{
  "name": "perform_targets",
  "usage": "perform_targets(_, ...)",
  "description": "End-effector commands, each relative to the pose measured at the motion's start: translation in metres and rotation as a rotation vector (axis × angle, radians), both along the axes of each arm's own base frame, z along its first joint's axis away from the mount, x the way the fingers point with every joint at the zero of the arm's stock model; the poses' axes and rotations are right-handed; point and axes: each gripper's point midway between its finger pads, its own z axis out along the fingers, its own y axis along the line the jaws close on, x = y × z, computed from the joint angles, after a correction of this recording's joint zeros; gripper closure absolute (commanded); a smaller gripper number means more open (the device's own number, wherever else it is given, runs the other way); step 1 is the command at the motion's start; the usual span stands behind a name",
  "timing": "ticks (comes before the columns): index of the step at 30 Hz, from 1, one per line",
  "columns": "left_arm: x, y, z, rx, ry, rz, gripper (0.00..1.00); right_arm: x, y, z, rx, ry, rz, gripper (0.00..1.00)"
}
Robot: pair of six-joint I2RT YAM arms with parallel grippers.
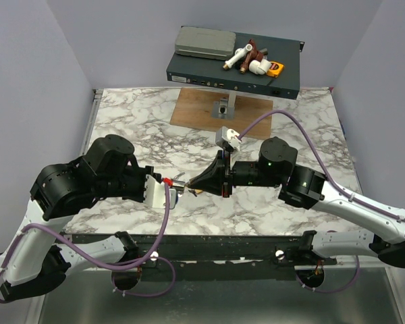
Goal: Unlock with the key
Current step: Unlock the lock.
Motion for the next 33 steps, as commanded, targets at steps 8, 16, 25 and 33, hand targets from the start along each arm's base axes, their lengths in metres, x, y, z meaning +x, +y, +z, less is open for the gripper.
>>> perform_targets(8, 0.000, -0.005, 0.015, -0.063, -0.028, -0.005, 1.00, -0.006, 0.010, -0.002, 0.042, 0.010, 0.054, 0.99)
perform_targets(16, 0.010, -0.006, 0.021, -0.076, -0.068, 0.030, 1.00, -0.002, 0.017, -0.007, 0.118, 0.088, 0.023, 0.99)
perform_targets(25, 0.023, -0.009, 0.025, -0.089, -0.124, 0.068, 1.00, 0.001, 0.021, -0.006, 0.167, 0.234, -0.009, 0.99)
perform_targets(33, 0.063, 0.002, 0.025, -0.020, -0.347, 0.177, 1.00, 0.005, 0.017, 0.002, 0.237, 0.402, -0.071, 0.99)
